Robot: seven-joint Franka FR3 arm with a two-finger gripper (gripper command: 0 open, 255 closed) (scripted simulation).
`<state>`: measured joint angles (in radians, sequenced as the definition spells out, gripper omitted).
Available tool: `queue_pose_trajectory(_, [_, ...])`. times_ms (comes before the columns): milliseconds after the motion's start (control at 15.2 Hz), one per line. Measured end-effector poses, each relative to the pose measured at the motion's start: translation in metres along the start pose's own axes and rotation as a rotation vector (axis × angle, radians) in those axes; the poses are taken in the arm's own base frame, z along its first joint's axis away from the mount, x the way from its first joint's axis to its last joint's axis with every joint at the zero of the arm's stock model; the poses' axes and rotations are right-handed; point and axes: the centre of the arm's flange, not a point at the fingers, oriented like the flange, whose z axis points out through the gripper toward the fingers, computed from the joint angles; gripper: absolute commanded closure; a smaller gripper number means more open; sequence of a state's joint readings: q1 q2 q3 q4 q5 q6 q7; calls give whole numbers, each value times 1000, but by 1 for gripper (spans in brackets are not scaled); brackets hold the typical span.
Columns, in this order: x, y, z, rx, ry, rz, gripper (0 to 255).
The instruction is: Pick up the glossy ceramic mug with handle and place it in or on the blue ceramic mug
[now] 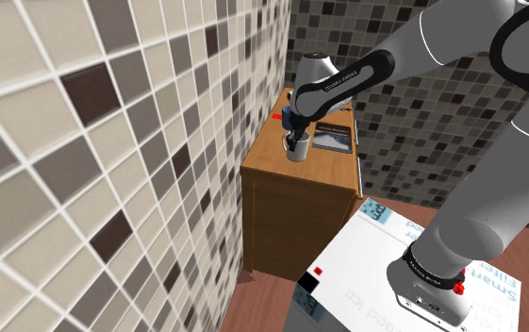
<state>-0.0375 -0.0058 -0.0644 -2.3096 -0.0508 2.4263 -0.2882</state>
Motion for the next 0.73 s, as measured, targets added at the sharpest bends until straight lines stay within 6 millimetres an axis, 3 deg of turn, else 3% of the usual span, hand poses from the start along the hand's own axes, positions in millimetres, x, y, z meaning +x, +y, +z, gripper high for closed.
queue_pose_trajectory(726, [7,4,-57,0,0,0,255])
